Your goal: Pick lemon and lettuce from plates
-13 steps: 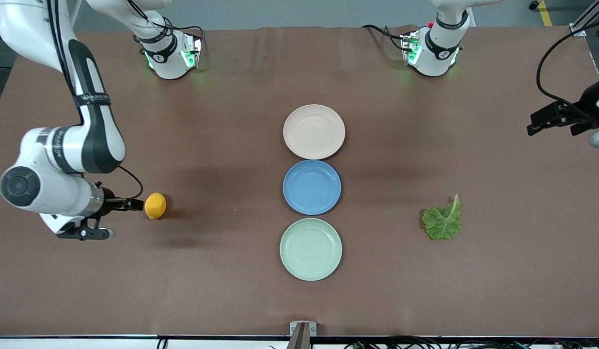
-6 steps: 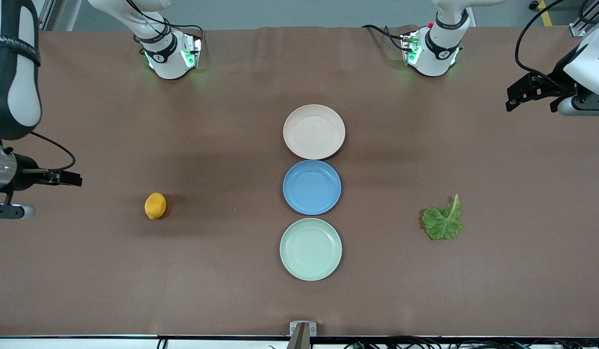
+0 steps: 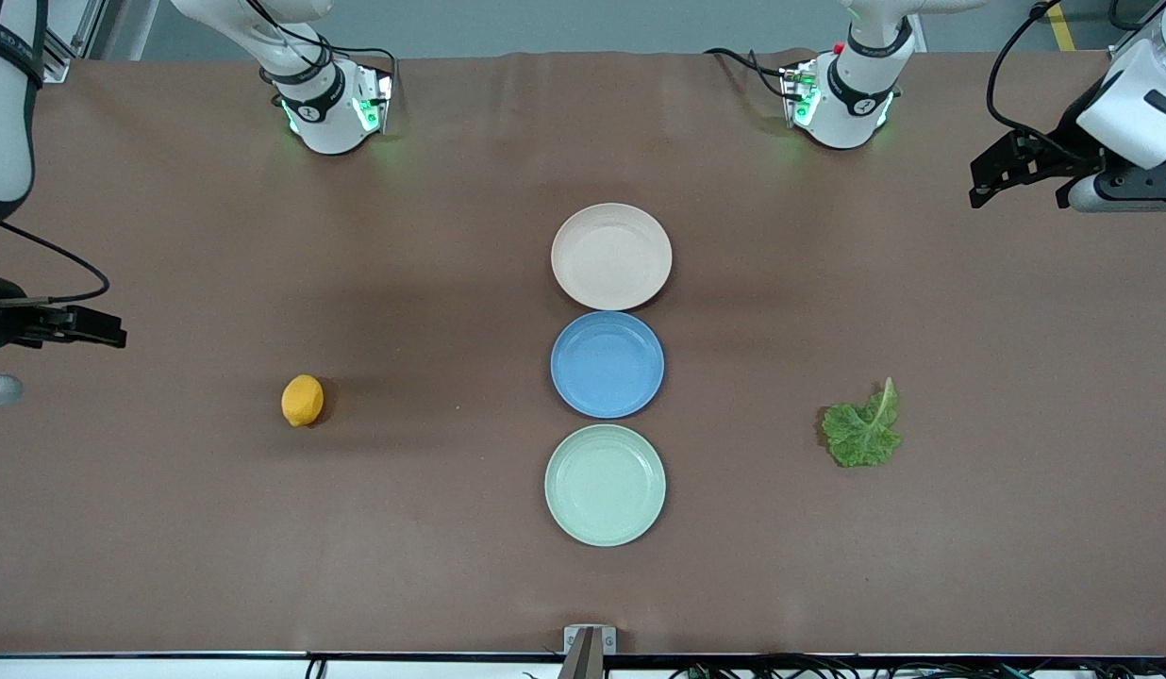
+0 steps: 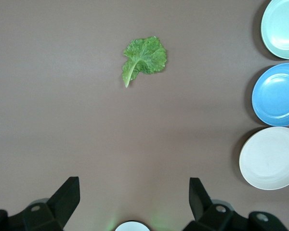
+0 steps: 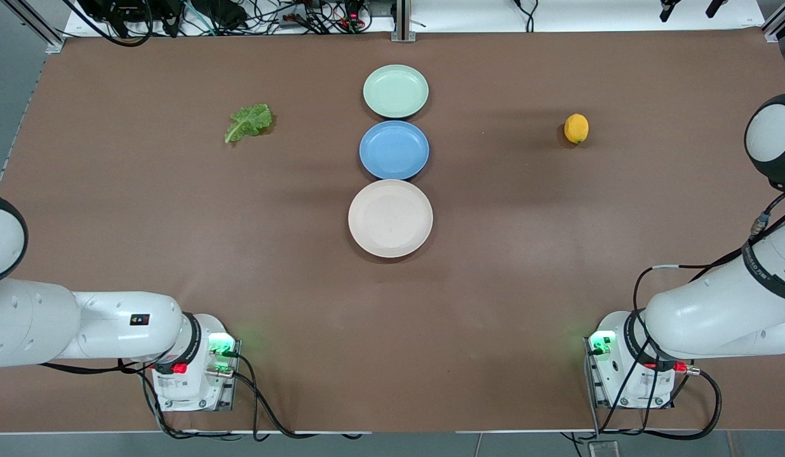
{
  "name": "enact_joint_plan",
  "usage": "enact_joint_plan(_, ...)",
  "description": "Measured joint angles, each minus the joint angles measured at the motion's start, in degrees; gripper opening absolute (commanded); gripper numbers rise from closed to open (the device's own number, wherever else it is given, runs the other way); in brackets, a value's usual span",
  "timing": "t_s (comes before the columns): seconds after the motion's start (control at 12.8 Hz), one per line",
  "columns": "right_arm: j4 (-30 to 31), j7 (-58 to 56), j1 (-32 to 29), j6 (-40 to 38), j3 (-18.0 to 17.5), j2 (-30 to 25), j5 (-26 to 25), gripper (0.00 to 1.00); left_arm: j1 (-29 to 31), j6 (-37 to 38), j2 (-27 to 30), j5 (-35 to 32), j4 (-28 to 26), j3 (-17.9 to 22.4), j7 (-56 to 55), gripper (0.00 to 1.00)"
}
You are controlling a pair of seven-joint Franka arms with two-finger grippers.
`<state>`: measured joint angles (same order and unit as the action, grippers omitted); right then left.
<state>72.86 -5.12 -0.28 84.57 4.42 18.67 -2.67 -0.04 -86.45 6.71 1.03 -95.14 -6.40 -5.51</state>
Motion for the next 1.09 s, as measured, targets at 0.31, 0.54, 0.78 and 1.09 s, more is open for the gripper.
enact_joint_plan(0.31, -0.8, 0.0, 0.0, -5.9, -0.1, -0.4, 0.0, 1.0, 0.0, -1.1, -1.8, 0.0, -0.1, 0.1, 0.0, 1.0)
enact_joint_plan(0.54, -0.3, 0.0, -0.1, -6.8, -0.1, -3.3, 0.4, 1.0, 0.0, -1.1, -1.7, 0.0, 0.8, 0.1, 0.0, 1.0)
enact_joint_plan(0.78, 4.5, 0.0, -0.9, -5.0, -0.1, -7.9, 1.3, 1.0, 0.1, -1.9, -1.8, -0.1, 1.8, 0.2, 0.0, 1.0)
enact_joint_plan(1.09, 12.5, -0.1, -1.6, -1.3, 0.0, -14.3, 1.4, 1.0, 0.2, -2.1, -2.8, -0.1, 4.0, 0.5, 0.0, 1.0)
